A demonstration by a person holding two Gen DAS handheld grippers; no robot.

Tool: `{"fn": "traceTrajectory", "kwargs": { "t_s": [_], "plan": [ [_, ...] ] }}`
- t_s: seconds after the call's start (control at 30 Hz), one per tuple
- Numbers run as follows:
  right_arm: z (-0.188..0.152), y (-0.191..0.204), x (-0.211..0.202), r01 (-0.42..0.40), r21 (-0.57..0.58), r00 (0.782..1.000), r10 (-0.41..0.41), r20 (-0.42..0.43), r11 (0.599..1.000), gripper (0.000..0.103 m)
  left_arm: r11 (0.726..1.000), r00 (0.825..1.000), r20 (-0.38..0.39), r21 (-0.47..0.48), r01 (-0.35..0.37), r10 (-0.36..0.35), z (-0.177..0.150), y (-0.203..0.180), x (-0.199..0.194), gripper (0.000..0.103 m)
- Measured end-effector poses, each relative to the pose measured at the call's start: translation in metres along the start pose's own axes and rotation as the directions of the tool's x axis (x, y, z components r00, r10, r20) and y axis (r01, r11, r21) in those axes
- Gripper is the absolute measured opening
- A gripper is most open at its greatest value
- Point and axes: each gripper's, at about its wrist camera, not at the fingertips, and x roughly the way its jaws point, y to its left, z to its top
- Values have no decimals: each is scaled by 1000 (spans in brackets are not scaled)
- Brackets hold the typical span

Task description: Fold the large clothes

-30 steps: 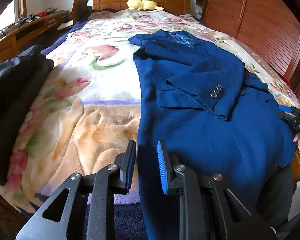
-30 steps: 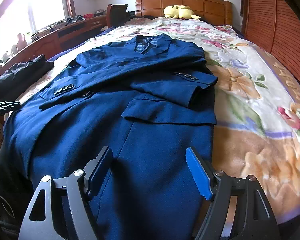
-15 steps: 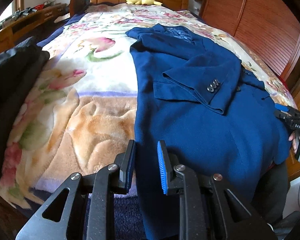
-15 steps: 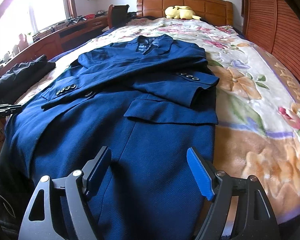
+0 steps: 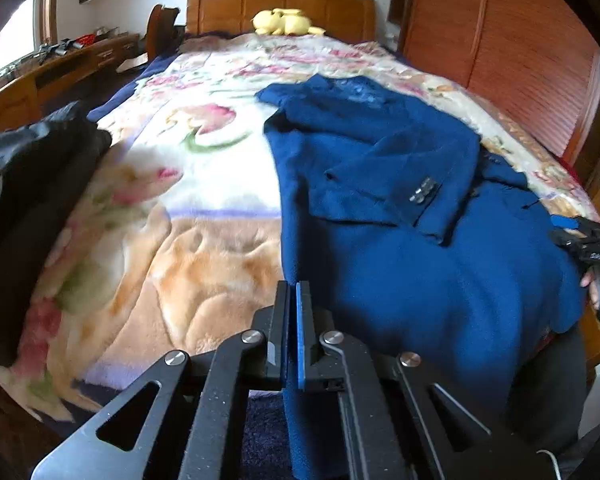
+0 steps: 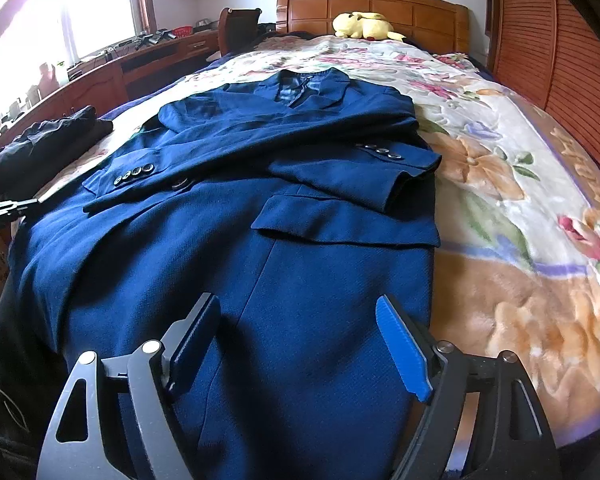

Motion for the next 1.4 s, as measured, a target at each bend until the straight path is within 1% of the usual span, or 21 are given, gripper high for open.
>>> {"fn": "traceTrajectory", "kwargs": {
  "t_s": [0.03, 0.07, 0.1, 0.13, 0.2, 0.27, 0.37, 0.53, 0.63, 0.73, 0.83, 0.87, 0.93, 1.1, 1.2, 1.33, 1.4],
  "plan": [
    [0, 0, 0, 0, -1, 1000, 0, 0, 1000, 82, 1000, 1000, 0, 12, 16, -16, 2, -1, -1, 3],
    [0, 0, 1, 0, -2, 1000, 0, 0, 1000, 82, 1000, 1000, -18, 22, 13, -13, 5, -4, 0, 5],
    [0, 0, 1, 0, -2, 1000, 0, 0, 1000, 83, 1000, 999, -34, 25, -7, 8, 6, -5, 0, 14],
    [0, 1, 1, 0, -2, 1000, 0, 0, 1000, 83, 999, 998, -34, 28, -45, 46, 8, -6, -1, 18],
    [0, 2, 2, 1, -5, 1000, -1, -1, 1000, 83, 997, 997, 5, 24, -79, 79, 9, -6, -8, 18],
    [0, 2, 2, 5, -11, 1000, -5, -1, 1000, 84, 995, 995, 4, -5, -103, 103, 12, -2, -13, 19],
    [1, 4, 3, 9, -22, 1000, -9, -2, 1000, 84, 992, 992, 18, 2, -126, 126, 14, 1, -20, 19],
    [1, 3, 1, 2, -17, 1000, -2, -3, 1000, 84, 993, 993, 5, -19, -116, 116, 14, 11, -26, 20],
    [2, 4, -3, 4, -20, 1000, -4, -8, 1000, 84, 992, 993, 11, -25, -120, 121, 11, 12, -30, 20],
    [3, 6, -13, 28, -28, 1000, -29, -5, 999, 84, 995, 995, 6, -28, -100, 100, 5, 13, -31, 20],
    [1, 7, -26, 52, -21, 999, -52, -5, 998, 84, 999, 998, -63, -22, -33, 32, -6, 10, -18, 20],
    [0, 6, -30, 59, -18, 998, -59, -8, 998, 84, 999, 995, -94, -21, -24, 22, -11, 8, -12, 20],
    [-3, 6, -38, 74, -19, 997, -74, -13, 997, 84, 1000, 992, -125, -27, -13, 9, -18, 6, -4, 20],
    [-16, 4, -55, 74, -14, 997, -74, -22, 997, 85, 997, 990, -138, -69, 18, -27, -22, 11, -1, 21],
    [-22, 0, -61, 73, -5, 997, -73, -24, 997, 85, 998, 989, -148, -67, 20, -30, -21, 12, 5, 22],
    [-28, -4, -58, 67, 18, 997, -66, -37, 998, 85, 995, 986, -158, -93, 41, -55, -19, 16, 12, 22],
    [-30, -6, -55, 88, 25, 995, -87, -50, 996, 85, 992, 984, -162, -114, 52, -70, -19, 18, 13, 22]
  ]
}}
